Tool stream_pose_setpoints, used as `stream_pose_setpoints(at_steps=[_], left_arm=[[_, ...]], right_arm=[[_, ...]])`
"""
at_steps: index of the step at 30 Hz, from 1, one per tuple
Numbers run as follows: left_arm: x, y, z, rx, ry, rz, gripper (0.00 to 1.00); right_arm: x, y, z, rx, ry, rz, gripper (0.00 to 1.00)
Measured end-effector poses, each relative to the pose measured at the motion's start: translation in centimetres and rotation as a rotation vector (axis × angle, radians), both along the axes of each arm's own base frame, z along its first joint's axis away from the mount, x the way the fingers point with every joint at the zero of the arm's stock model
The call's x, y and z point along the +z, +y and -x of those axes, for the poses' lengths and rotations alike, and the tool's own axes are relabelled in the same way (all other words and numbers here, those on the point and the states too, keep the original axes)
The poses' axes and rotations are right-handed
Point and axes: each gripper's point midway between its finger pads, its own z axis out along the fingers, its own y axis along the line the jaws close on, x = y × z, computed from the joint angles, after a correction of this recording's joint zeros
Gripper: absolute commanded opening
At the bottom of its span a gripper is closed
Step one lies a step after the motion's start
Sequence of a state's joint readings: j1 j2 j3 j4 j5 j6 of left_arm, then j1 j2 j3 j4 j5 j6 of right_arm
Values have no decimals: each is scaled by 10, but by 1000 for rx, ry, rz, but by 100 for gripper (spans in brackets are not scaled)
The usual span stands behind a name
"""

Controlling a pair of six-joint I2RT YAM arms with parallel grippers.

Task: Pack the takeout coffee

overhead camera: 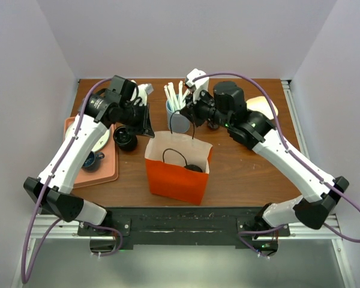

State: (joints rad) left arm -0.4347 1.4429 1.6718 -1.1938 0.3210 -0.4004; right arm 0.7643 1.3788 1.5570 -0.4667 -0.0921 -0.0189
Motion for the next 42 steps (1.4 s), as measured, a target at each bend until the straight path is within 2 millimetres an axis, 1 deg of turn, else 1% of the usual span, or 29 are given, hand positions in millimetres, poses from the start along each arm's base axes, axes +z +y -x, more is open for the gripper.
stream_pose_setpoints(at_steps=[3, 6, 9, 10, 12, 13, 16, 19, 21, 22, 24, 25, 26, 28, 29, 30, 31, 32, 33, 34, 36, 37, 38, 39, 40, 41, 42], left_arm=[[-1, 2, -6, 16, -12, -11, 0], [1, 2, -12, 32, -32, -11, 0], [3, 2, -18, 44, -56, -8, 0], [4, 2, -20, 46, -64, -6, 0], [6, 1, -24, 48, -80, 2, 0], [7, 0, -25, 49, -87, 6, 0], [10, -2, -28, 59, -104, 25, 0], [10, -2, -26, 59, -112, 31, 0], [8, -2, -26, 60, -107, 29, 1], [8, -1, -26, 60, -107, 29, 9], [8, -1, -26, 61, -107, 29, 20], [8, -1, -26, 61, -107, 28, 33], [8, -1, -26, 60, -107, 27, 39], [7, -1, -26, 61, -106, 22, 48], [6, 0, -27, 65, -106, 20, 51], [7, 0, -27, 64, -108, 16, 53], [7, 1, -28, 66, -109, 13, 59], [9, 1, -29, 68, -113, 13, 63], [12, 1, -30, 74, -118, 11, 72], [15, 2, -32, 77, -128, 10, 88], [23, 4, -36, 93, -152, 5, 98], [27, 6, -39, 101, -169, 1, 100], [32, 8, -41, 108, -185, -2, 100], [38, 9, -43, 118, -203, -3, 100], [44, 12, -46, 133, -226, -7, 100], [50, 14, -49, 145, -247, -10, 100], [58, 18, -51, 163, -275, -16, 100]], right_arm=[[1, 1, -10, -19, -20, 11, 0], [2, 2, -16, -27, -29, 19, 0], [6, 2, -18, -30, -36, 14, 10], [7, 2, -18, -28, -39, 11, 17], [10, 2, -18, -25, -41, 4, 26], [12, 3, -17, -22, -44, 0, 33], [15, 6, -15, -1, -46, -11, 39], [17, 8, -10, 23, -41, -23, 44], [22, 10, -6, 41, -42, -43, 48], [27, 10, -3, 46, -44, -60, 48], [39, 10, 1, 53, -53, -100, 51], [45, 9, 3, 54, -58, -119, 52], [53, 9, 5, 51, -65, -145, 53], [70, 8, 7, 46, -86, -199, 54], [82, 7, 7, 38, -105, -233, 54], [89, 6, 5, 24, -119, -251, 54], [96, 4, 2, 1, -132, -269, 54], [102, 1, -2, -28, -144, -284, 52], [106, -3, -9, -64, -151, -292, 51], [111, -7, -18, -103, -158, -300, 49], [117, -16, -40, -180, -161, -312, 49], [117, -24, -60, -236, -147, -313, 49], [116, -30, -76, -276, -140, -314, 49], [112, -38, -95, -321, -124, -311, 47], [101, -48, -117, -369, -93, -296, 47], [92, -56, -134, -405, -68, -284, 46], [75, -58, -157, -428, -21, -269, 40]])
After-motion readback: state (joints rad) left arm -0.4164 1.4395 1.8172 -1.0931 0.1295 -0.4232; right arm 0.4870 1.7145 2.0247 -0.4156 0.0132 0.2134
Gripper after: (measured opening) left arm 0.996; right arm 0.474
